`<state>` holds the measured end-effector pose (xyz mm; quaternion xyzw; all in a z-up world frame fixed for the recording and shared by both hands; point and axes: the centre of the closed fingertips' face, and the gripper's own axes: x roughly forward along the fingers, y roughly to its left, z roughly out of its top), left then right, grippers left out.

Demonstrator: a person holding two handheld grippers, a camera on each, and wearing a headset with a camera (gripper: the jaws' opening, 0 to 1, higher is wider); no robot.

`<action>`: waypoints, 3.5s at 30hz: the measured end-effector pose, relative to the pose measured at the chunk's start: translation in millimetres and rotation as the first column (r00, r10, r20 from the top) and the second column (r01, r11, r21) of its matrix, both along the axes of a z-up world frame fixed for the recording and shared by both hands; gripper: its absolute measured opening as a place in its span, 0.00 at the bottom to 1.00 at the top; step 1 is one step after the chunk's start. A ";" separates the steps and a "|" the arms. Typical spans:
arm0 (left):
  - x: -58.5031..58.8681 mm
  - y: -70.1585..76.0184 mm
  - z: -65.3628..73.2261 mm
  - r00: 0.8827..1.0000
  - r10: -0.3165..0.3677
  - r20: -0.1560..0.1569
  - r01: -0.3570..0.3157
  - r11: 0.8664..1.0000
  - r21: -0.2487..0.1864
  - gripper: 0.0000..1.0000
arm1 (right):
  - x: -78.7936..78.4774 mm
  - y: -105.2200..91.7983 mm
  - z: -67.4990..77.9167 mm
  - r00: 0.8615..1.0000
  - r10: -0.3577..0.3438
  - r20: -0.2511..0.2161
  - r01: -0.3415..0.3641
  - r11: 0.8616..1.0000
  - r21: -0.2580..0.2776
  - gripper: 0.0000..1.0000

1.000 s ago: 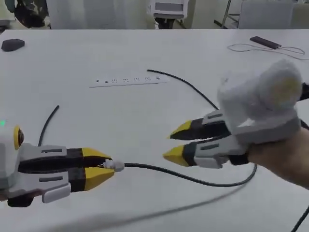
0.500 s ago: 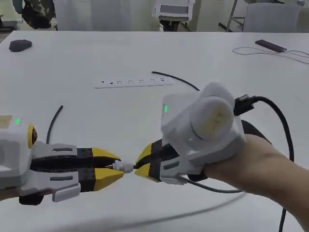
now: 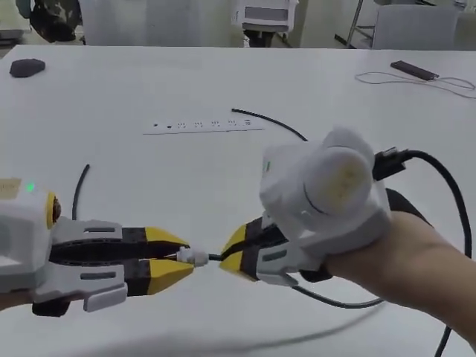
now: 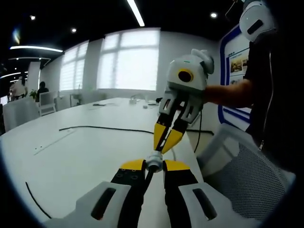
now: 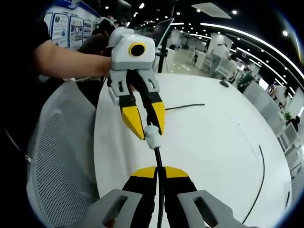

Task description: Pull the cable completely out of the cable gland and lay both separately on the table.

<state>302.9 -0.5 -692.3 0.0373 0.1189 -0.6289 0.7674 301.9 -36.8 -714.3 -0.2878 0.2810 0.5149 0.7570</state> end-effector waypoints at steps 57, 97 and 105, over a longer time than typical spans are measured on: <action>3.5 42.1 5.6 0.994 0.111 0.025 -0.111 0.994 0.019 0.14 | 28.3 -103.9 -29.5 0.954 -0.301 -0.002 0.301 0.952 -0.055 0.17; 0.7 32.0 20.6 0.993 0.079 0.089 -0.079 0.997 0.000 0.14 | 13.6 -11.6 -1.2 0.996 -0.011 0.092 0.008 1.000 0.028 0.00; -0.7 31.3 16.4 0.994 0.081 0.079 -0.082 0.997 0.008 0.14 | 7.4 -29.9 -16.4 0.997 -0.041 0.063 0.041 0.999 0.007 0.00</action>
